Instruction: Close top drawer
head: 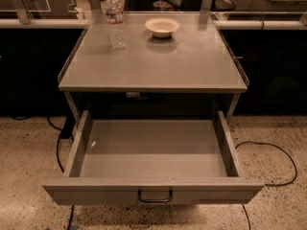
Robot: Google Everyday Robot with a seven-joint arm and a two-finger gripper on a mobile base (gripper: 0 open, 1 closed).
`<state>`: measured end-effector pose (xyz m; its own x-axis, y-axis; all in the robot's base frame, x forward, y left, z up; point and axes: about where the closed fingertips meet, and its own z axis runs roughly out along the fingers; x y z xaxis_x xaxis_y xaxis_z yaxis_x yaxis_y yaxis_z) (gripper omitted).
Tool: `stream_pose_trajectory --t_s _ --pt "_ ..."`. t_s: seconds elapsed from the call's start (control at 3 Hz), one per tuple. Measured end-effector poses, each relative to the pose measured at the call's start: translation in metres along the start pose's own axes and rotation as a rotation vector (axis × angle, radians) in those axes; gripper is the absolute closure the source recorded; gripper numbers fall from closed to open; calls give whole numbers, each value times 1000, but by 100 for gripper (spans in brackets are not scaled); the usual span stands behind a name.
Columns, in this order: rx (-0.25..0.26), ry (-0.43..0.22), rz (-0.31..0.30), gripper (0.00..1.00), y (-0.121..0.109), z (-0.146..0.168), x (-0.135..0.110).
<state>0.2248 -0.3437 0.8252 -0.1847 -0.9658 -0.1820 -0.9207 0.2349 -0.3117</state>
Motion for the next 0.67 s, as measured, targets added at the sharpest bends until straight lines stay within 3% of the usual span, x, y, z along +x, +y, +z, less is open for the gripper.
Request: stream_pose_trajectory --t_s 0.33,0.67 --pt "36 -5 -36 0 14 18 3" --pt "36 -5 -37 0 14 18 3"
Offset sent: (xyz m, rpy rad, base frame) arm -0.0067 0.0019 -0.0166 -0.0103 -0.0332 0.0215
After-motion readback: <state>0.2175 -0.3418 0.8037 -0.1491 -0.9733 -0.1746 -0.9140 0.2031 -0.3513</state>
